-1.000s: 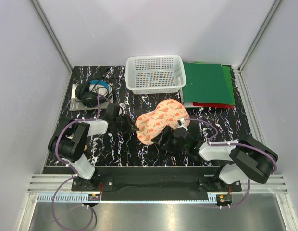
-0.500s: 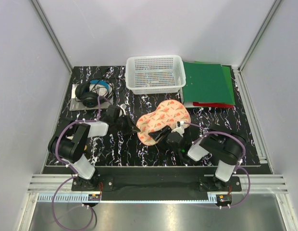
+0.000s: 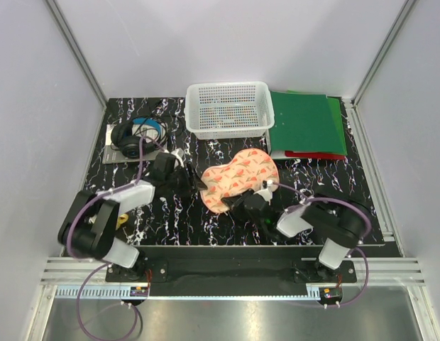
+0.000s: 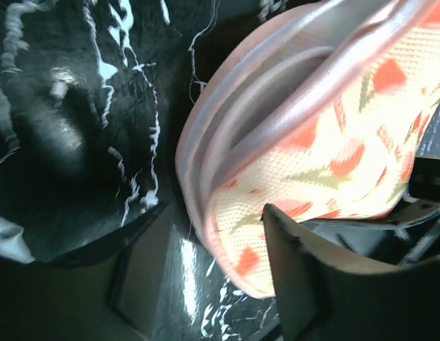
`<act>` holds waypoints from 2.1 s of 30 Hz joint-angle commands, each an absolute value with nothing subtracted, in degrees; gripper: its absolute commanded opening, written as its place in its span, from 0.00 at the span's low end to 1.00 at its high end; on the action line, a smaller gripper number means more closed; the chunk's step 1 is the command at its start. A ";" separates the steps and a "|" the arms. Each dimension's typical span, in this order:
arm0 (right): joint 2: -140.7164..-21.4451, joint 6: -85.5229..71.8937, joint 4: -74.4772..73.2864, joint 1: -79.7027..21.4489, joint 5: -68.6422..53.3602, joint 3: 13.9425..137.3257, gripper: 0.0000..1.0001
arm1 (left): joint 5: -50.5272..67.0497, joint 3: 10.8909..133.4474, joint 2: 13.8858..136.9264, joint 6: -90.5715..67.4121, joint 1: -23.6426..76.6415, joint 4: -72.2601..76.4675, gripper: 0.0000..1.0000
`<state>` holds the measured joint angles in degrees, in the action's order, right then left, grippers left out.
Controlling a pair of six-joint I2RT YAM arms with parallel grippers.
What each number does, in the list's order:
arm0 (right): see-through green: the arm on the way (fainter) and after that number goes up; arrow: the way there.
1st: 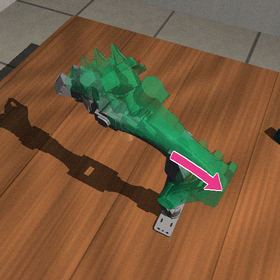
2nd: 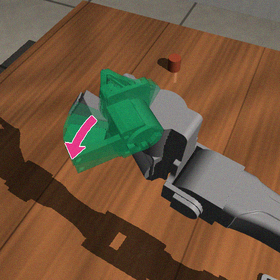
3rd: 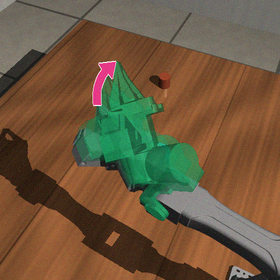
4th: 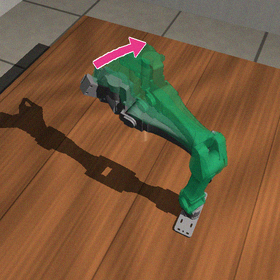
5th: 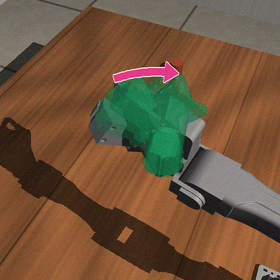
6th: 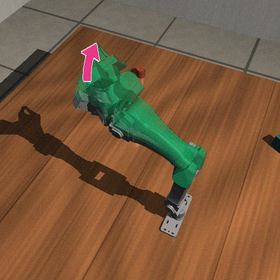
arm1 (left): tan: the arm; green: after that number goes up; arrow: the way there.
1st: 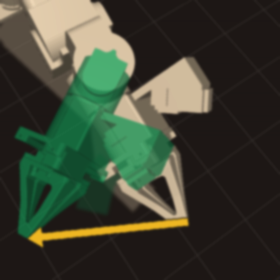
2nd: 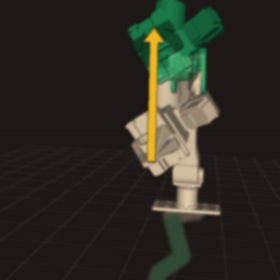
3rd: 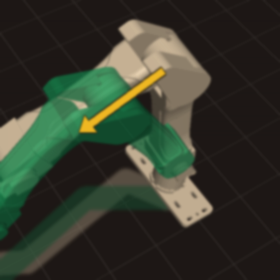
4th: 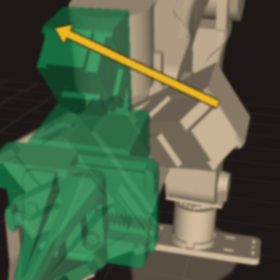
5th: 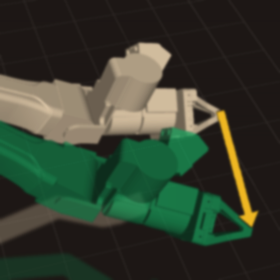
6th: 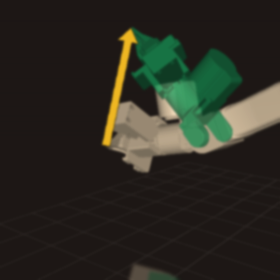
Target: Place the bra in the laundry bag and zip it closed
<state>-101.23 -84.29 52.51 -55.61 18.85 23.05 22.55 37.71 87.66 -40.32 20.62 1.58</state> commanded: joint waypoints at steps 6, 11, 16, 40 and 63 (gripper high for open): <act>-87.45 -98.69 14.44 -56.34 22.94 35.40 0.11 | 8.62 24.63 56.10 -39.46 27.06 2.00 0.63; -89.12 -104.58 9.23 -56.25 20.48 39.72 0.11 | 5.90 15.74 43.52 -40.52 35.23 7.81 0.54; -89.65 -109.49 5.98 -56.34 19.69 42.62 0.12 | 3.61 12.92 44.29 -40.25 41.64 16.94 0.51; -89.21 -113.38 1.85 -55.81 18.37 47.20 0.10 | -2.81 18.98 68.38 -36.91 47.46 37.79 0.42; -82.36 -106.97 0.44 -55.20 18.20 37.10 0.00 | -10.64 22.94 68.82 -37.97 45.70 8.63 0.00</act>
<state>-87.11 -112.14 2.24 -55.44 18.35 40.47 -4.64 22.48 69.60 -39.31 47.44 17.45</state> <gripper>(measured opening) 0.208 0.013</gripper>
